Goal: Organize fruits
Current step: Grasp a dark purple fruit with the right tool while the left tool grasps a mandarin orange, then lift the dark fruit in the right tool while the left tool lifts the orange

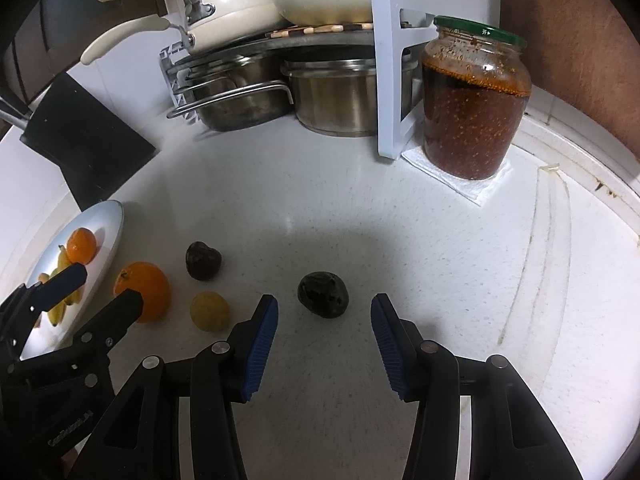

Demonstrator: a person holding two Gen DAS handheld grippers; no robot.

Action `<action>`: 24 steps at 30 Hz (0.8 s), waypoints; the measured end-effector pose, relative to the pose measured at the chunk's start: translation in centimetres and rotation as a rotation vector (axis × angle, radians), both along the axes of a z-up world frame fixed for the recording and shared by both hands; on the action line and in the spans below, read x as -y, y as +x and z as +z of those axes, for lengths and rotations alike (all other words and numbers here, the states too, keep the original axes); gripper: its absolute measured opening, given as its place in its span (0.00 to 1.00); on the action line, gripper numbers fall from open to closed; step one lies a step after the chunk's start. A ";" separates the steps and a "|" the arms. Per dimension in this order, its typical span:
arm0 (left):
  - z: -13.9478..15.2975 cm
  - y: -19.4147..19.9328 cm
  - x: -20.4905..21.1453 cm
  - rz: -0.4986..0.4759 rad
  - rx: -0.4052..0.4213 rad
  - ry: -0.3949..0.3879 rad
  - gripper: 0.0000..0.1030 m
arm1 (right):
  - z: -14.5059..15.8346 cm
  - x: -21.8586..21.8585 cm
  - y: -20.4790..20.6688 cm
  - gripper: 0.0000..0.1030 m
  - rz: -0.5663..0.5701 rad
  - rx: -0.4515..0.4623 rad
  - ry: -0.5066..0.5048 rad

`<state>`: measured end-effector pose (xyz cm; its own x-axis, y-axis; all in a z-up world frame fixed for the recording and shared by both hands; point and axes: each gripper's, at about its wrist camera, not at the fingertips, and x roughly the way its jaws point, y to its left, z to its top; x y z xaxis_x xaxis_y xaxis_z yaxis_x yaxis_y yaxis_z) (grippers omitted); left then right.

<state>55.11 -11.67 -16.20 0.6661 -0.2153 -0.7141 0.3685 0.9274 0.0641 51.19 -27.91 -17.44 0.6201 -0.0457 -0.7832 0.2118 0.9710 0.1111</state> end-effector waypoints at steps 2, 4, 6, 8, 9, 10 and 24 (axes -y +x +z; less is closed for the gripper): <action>-0.2 0.3 0.2 -0.002 -0.006 0.000 0.70 | -0.1 0.0 0.2 0.48 0.001 -0.001 0.001; -0.3 0.5 0.2 -0.002 -0.008 0.002 0.68 | -0.3 0.0 0.4 0.48 0.000 -0.003 -0.002; -0.5 0.7 0.3 -0.004 -0.010 0.003 0.67 | -0.4 0.0 0.6 0.48 0.000 -0.007 0.003; -0.8 0.8 0.5 -0.005 -0.017 0.008 0.66 | -0.6 0.0 0.7 0.47 0.000 -0.011 0.002; -0.9 0.9 0.5 -0.005 -0.023 0.009 0.63 | -0.6 0.0 0.8 0.47 0.000 -0.012 0.000; -1.1 1.0 0.6 -0.005 -0.030 0.009 0.61 | -0.7 0.0 0.8 0.47 -0.001 -0.012 -0.002; -1.7 1.2 1.0 -0.022 -0.054 0.013 0.47 | -0.9 -0.1 0.9 0.30 0.007 -0.009 -0.005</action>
<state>56.33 -12.71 -17.94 0.6215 -0.2198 -0.7519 0.3924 0.9181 0.0560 52.09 -27.85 -18.33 0.6132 -0.0453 -0.7886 0.2064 0.9729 0.1046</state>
